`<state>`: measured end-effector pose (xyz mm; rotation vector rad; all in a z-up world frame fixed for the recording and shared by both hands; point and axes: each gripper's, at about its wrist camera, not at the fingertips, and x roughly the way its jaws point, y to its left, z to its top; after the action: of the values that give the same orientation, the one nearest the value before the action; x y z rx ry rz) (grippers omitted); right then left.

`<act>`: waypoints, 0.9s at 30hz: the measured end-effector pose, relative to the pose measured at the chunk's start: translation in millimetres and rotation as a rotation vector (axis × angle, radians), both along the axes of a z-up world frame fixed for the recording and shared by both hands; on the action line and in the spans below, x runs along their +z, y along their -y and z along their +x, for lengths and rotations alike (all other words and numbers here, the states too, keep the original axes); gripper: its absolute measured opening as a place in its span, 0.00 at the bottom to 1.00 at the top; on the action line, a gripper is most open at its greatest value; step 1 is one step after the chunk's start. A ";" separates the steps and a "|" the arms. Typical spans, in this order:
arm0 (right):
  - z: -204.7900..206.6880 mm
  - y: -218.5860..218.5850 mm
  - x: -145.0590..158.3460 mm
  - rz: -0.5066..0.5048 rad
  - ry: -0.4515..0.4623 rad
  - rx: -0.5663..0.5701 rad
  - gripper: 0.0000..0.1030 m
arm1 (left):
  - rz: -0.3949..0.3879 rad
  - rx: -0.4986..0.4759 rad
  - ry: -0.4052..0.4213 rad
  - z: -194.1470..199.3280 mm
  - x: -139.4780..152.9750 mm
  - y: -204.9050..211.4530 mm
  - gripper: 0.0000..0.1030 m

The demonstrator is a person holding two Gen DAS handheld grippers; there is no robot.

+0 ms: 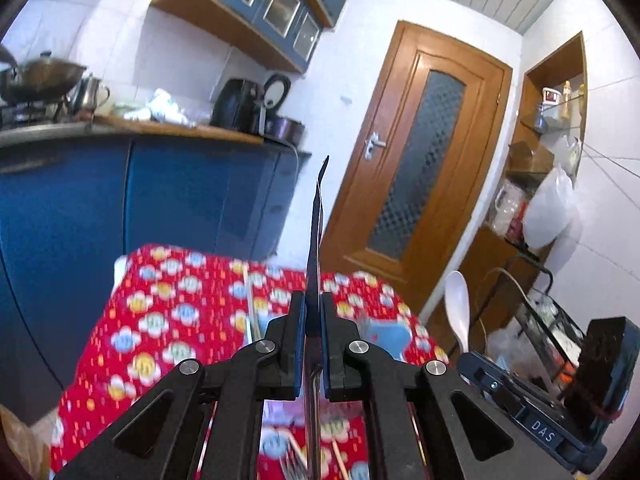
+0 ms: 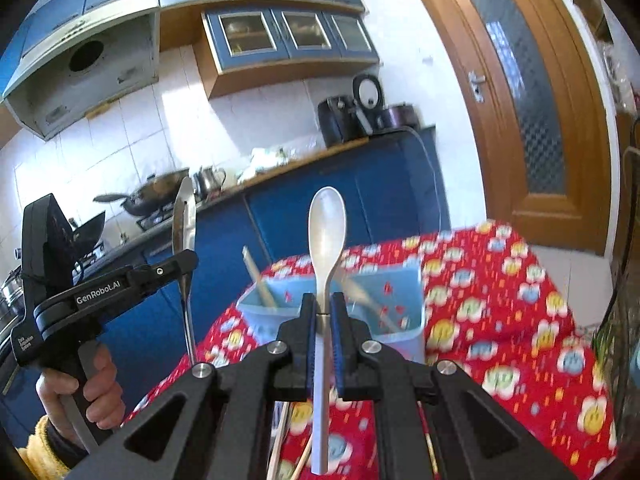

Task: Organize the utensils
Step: 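Drop the spoon into the blue box with the right tool while the left tool releases the knife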

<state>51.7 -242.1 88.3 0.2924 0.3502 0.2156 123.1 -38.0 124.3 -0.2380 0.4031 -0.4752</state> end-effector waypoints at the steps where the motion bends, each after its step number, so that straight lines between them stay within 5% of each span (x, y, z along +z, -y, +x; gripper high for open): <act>1: 4.1 2.1 2.2 -0.004 0.023 -0.006 0.09 | 0.001 0.008 0.015 4.1 3.7 1.4 0.06; 11: 55.3 8.7 5.7 -0.090 0.165 -0.058 0.09 | 0.006 0.061 0.112 42.1 20.7 18.6 0.06; 22: 101.6 15.7 -21.1 -0.055 0.164 -0.067 0.09 | 0.039 0.093 0.134 68.1 -6.8 30.0 0.06; 27: 103.9 13.6 -31.4 -0.082 0.151 -0.067 0.09 | -0.014 0.102 0.139 74.3 -15.4 24.9 0.05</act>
<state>155.6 -255.7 56.9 0.2050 0.1995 0.1562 197.4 -62.9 108.9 -0.2362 0.2506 -0.3920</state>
